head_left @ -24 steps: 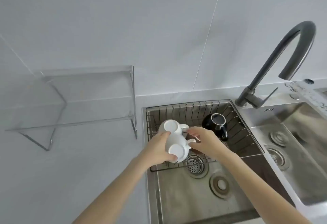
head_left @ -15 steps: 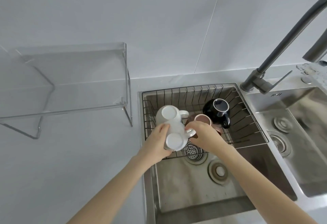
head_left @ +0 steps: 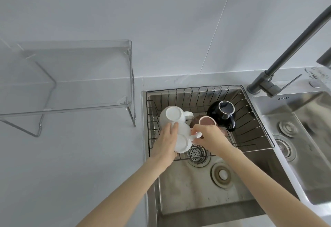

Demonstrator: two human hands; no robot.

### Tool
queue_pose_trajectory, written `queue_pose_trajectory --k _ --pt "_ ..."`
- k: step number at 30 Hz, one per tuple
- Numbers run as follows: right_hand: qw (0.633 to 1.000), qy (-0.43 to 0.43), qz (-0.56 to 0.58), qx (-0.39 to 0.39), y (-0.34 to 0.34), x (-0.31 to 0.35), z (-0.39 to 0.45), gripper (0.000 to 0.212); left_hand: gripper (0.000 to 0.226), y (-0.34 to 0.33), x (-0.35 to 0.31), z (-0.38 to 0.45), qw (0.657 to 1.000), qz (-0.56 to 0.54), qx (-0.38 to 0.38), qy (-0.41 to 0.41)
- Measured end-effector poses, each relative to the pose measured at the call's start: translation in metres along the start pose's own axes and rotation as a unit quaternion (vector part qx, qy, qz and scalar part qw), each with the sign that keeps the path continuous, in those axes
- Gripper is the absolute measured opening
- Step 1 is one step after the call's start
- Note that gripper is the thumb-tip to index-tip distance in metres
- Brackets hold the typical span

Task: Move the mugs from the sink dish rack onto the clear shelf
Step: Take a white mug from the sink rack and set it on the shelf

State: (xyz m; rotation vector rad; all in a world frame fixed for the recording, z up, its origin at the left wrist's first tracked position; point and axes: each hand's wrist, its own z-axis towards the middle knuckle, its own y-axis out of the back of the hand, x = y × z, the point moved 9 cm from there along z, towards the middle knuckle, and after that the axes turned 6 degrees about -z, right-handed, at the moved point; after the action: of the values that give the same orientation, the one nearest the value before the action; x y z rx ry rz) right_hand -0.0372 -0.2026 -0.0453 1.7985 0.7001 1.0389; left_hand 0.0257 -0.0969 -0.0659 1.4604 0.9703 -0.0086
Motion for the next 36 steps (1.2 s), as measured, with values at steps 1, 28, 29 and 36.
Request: queue_pose_trajectory --k 1,28,29,36 --pt "1.0 -0.001 -0.004 0.001 0.001 0.0 0.0 0.021 0.093 0.002 -0.001 0.0 1.0 -0.004 0.008 -0.003" --pt "0.944 0.118 0.284 -0.117 0.166 0.287 0.083 0.017 0.068 0.358 0.115 -0.089 0.9 -0.287 -0.326 -0.035" --pt "0.945 0.118 0.286 -0.104 0.158 0.301 0.094 0.016 0.068 0.364 0.128 -0.09 0.9 -0.284 -0.331 -0.016" --pt "0.948 0.112 0.297 -0.028 0.109 0.359 0.166 0.014 0.06 0.381 0.204 -0.078 0.896 -0.239 -0.369 0.063"
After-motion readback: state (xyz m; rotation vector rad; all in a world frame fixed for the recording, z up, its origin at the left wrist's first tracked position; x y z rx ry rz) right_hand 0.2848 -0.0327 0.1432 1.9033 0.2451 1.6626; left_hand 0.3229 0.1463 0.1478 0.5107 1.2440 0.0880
